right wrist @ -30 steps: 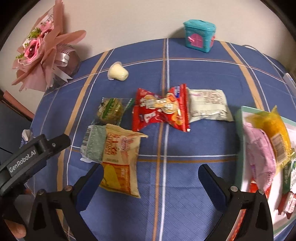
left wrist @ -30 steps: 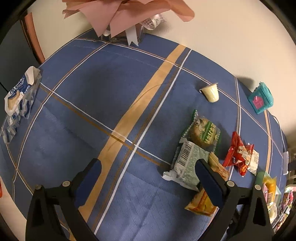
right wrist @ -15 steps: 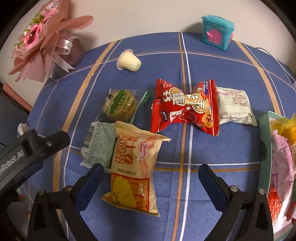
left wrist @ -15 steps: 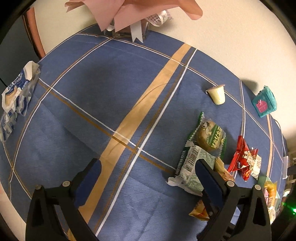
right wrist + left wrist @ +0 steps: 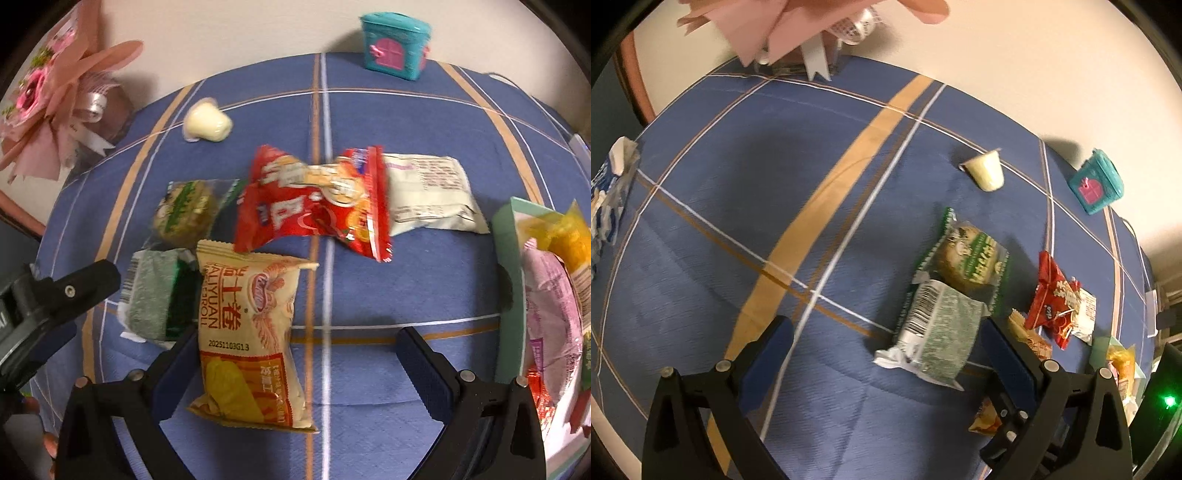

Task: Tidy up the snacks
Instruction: 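Move both tools back toward the remaining snacks, then grasp the green-white pack with the left gripper while the right grasps the yellow roll pack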

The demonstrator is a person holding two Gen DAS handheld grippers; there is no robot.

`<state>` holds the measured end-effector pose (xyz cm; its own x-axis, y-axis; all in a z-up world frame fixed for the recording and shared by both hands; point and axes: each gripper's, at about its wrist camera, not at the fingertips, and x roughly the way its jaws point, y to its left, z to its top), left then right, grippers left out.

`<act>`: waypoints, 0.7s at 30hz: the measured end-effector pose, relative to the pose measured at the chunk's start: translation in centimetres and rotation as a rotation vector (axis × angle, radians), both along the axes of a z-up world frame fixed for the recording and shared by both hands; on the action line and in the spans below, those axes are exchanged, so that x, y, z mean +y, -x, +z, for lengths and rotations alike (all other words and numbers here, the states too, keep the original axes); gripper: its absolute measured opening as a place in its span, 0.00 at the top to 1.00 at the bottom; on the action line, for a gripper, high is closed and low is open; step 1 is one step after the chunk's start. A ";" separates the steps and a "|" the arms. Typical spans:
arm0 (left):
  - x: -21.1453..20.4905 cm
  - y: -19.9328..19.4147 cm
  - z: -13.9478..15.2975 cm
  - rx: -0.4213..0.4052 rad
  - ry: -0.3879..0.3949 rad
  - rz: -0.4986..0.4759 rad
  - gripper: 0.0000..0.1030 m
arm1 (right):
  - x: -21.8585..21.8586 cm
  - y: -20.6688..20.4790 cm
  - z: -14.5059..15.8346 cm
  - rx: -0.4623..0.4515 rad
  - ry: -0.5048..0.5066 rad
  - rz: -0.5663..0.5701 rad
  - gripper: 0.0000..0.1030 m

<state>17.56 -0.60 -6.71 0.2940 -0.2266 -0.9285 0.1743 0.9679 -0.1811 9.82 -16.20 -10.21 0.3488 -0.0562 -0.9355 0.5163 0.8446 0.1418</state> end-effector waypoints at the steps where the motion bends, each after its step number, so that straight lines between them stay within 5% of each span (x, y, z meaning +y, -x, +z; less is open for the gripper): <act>1: -0.2 0.0 -0.1 0.002 -0.002 -0.007 0.02 | -0.3 0.2 0.0 0.002 -0.001 -0.007 0.00; 12: -2.9 0.8 -1.9 0.024 -0.041 -0.063 0.03 | -3.3 1.8 -0.4 0.026 0.004 -0.061 0.00; 21: -4.0 1.0 -2.4 0.040 -0.032 -0.077 0.27 | -2.4 1.5 -0.6 0.030 0.030 -0.041 0.00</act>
<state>16.61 -4.61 -9.13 0.2397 -0.2174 -0.9462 0.2421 0.9572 -0.1586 8.33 -18.60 -10.76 0.3173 -0.0979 -0.9432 0.5541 0.8264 0.1007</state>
